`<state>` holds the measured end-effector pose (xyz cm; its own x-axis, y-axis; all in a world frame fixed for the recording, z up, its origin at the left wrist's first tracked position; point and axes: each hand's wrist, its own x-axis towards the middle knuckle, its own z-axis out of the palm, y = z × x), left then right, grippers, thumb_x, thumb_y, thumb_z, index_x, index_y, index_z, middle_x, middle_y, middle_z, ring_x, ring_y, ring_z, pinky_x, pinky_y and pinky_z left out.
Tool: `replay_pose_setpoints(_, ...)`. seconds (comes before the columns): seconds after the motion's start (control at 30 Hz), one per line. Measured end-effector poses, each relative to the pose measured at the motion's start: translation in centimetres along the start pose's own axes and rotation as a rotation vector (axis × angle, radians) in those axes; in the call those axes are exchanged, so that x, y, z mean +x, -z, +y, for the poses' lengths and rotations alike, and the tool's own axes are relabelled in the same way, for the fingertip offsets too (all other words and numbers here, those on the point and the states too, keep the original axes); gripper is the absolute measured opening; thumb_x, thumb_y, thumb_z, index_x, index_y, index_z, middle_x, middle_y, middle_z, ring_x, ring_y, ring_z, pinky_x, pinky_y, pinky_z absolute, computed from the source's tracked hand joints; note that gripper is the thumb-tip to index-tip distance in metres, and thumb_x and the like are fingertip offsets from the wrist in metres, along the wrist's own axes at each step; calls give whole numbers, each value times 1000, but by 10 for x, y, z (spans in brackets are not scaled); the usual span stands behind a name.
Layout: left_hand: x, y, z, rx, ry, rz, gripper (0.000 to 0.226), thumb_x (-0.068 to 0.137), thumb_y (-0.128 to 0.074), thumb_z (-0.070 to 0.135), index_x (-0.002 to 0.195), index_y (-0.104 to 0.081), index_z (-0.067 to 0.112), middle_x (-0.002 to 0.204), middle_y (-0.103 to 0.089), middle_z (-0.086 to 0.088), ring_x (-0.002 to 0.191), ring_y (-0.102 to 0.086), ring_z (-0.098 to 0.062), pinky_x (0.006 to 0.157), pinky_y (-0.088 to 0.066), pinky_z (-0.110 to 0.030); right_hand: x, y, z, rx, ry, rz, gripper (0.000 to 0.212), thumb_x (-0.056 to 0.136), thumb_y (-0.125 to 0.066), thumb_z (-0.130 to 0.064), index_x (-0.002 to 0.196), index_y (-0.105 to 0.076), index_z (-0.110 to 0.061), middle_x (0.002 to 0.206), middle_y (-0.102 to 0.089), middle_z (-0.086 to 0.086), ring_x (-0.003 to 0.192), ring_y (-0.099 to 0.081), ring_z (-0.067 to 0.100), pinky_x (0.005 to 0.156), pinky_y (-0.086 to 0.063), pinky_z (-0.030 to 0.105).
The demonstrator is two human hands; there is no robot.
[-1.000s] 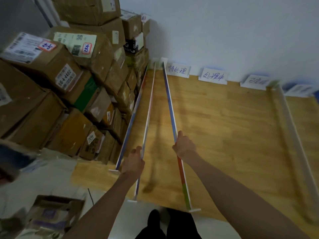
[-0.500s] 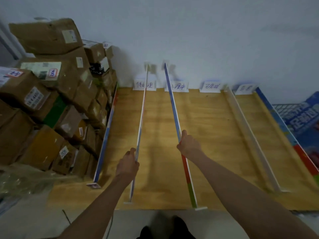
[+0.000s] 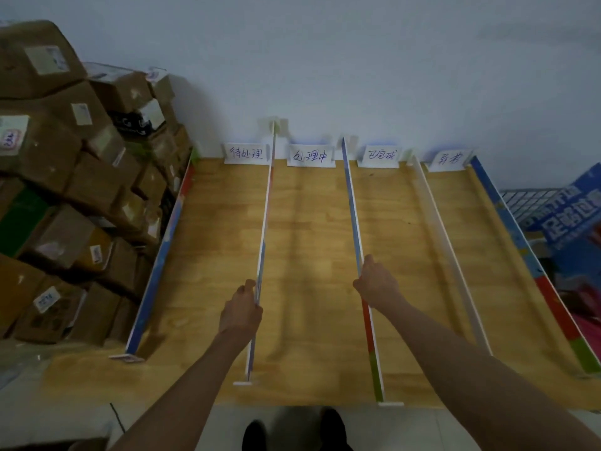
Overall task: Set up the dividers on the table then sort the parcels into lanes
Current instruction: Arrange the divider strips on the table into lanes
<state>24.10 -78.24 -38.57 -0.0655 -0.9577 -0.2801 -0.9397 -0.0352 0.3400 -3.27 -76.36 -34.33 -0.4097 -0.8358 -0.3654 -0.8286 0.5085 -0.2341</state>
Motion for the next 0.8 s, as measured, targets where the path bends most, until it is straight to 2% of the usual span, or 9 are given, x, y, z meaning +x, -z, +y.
replay_pose_setpoints(0.17,5,-13,9,15,30,-42,47,92,-52,11,136,-40,20,122,-58,-6,102,-62,-34,77,-51,-40,18,-8,12,25,-10,-22,34,90,-57,-14,119,-41,-6,109,-61,15,99,-63,36,67,-44,35)
replay_pose_setpoints(0.37,20,-22,13,36,37,-68,43,93,-50,9,133,-40,19,117,-58,-6,98,-62,-34,71,-47,-38,40,-17,15,38,-21,-58,37,88,-59,-15,119,-41,-6,108,-61,15,97,-64,36,70,-49,36)
replay_pose_setpoints(0.6,32,-34,9,35,70,-109,41,93,-50,10,132,-41,18,120,-57,-5,101,-62,-34,76,-50,-40,60,-30,13,56,-35,-84,36,88,-58,-14,120,-41,-7,109,-61,15,97,-64,36,76,-55,41)
replay_pose_setpoints(0.8,38,-44,9,40,71,-119,42,93,-52,12,133,-41,19,121,-58,-5,102,-62,-33,75,-50,-39,75,-41,16,37,-45,-91,37,89,-57,-14,122,-40,-7,111,-59,15,101,-62,37,73,-48,39)
